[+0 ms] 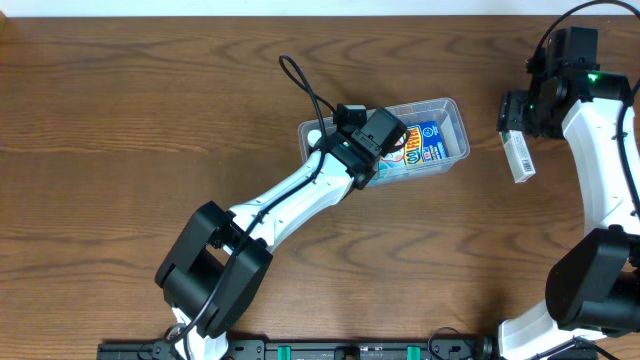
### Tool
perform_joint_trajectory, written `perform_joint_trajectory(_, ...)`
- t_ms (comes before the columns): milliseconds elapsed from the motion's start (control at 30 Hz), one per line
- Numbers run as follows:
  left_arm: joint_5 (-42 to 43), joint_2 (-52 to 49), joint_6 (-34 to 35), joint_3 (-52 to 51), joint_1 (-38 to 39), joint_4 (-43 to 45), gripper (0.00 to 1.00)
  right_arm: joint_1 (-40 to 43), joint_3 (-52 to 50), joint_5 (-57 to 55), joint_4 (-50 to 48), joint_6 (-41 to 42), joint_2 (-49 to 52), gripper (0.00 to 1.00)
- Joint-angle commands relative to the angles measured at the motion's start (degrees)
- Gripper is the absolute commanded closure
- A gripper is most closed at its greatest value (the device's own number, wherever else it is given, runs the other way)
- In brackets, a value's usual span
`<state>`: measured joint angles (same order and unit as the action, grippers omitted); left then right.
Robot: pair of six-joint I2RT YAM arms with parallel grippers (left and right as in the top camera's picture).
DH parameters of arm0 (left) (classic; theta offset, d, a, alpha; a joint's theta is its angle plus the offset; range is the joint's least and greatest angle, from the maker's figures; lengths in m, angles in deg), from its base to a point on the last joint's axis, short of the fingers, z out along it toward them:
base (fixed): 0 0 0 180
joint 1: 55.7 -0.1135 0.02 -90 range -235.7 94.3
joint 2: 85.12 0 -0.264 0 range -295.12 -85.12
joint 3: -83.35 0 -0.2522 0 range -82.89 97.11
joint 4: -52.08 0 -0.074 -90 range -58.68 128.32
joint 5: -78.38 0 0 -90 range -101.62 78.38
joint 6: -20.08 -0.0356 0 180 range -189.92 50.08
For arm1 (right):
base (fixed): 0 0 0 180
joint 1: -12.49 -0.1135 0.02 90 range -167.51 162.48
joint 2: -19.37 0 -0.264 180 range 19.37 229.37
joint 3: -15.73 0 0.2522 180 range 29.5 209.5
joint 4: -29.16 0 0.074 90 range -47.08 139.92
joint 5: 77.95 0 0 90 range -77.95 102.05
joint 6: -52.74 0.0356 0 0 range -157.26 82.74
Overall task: Pack container
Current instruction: 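Lower the red Panadol box into the container beside the bottle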
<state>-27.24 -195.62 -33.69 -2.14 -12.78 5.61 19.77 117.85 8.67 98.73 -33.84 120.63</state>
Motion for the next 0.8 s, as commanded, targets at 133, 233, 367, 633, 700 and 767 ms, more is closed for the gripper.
perform_joint_trajectory(133,-0.57,-0.15,-0.42,0.57,0.02,-0.22,0.21,0.24,-0.37,0.44,-0.04,-0.09,0.11,0.28)
perform_joint_trajectory(233,-0.57,-0.13,-0.42,0.57,0.02,-0.22,0.19,0.24,-0.37,0.44,-0.02,-0.09,0.11,0.28)
perform_joint_trajectory(367,-0.57,0.11,-0.63,0.61,0.02,-0.13,0.18,0.24,-0.37,0.44,0.09,-0.09,0.11,0.28)
perform_joint_trajectory(633,-0.57,5.88,-4.74,1.62,-0.02,0.2,0.22,0.26,-0.37,0.44,0.11,-0.09,0.11,0.28)
perform_joint_trajectory(700,-0.55,7.69,-4.74,1.62,-0.02,-0.44,0.31,0.24,-0.37,0.44,0.17,-0.09,0.11,0.28)
perform_joint_trajectory(767,-0.5,9.09,-4.7,1.62,-0.02,-1.6,0.59,0.24,-0.37,0.44,0.28,-0.09,0.11,0.28)
